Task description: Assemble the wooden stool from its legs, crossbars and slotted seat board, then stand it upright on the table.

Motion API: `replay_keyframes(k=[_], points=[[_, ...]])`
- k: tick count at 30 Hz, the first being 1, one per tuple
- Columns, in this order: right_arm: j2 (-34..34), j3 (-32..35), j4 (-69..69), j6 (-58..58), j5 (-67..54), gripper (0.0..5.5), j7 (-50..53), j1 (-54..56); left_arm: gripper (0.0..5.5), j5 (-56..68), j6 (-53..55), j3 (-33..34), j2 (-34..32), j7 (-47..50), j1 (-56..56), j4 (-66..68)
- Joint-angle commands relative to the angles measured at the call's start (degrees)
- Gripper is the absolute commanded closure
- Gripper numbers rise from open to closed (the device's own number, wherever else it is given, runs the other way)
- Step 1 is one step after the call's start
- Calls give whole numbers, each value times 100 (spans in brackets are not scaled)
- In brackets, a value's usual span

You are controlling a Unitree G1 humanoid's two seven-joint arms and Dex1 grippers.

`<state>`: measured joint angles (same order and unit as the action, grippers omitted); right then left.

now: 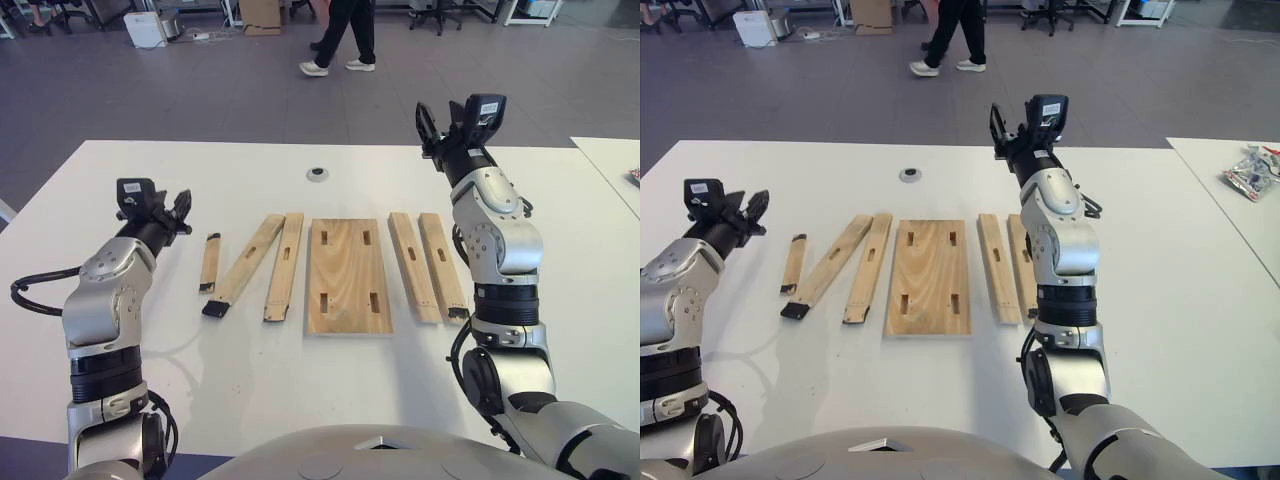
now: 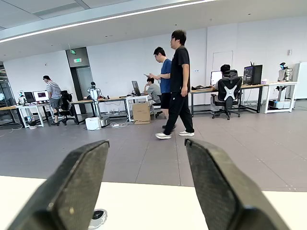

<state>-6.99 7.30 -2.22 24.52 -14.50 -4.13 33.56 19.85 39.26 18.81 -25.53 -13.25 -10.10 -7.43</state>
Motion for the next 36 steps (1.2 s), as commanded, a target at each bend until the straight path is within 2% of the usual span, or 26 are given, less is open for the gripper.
replay_keyframes(k=[1, 8, 11, 12, 14, 20, 27, 29, 32, 35, 36], points=[[86, -16, -121, 96, 13, 253, 91, -90, 299, 107, 115, -66, 134, -168, 167, 394], [152, -28, -169, 75, 15, 253, 156, -135, 178, -160, 169, -452, 139, -250, 472, 644], [169, -25, -203, 79, 19, 253, 171, -162, 178, -417, 78, -775, -6, -336, 653, 681], [170, -20, -226, 86, 21, 253, 179, -177, 178, -805, -111, -1166, -249, -421, 739, 730], [180, -23, -253, 93, 23, 253, 191, -199, 178, -1054, -234, -1468, -448, -587, 934, 752], [187, -46, -306, 110, 11, 253, 228, -240, 297, -944, -229, -1179, -602, -748, 1545, 658], [182, -56, -300, 116, 13, 253, 220, -225, 414, -856, -441, -1005, -282, -749, 2159, 1158], [163, -51, -285, 122, 10, 253, 197, -217, 420, -862, -628, -943, -267, -701, 2080, 1187], [232, -9, -326, 227, -196, 253, 104, -141, 420, -721, -1453, -446, -253, -505, 1356, 864], [579, 200, -688, 706, -1329, 253, -286, 32, 420, -719, -2264, -268, -402, -490, 492, 200], [583, 50, -870, 911, -1585, 253, -527, 66, 420, -587, -2393, -338, -366, -626, 270, -120]])
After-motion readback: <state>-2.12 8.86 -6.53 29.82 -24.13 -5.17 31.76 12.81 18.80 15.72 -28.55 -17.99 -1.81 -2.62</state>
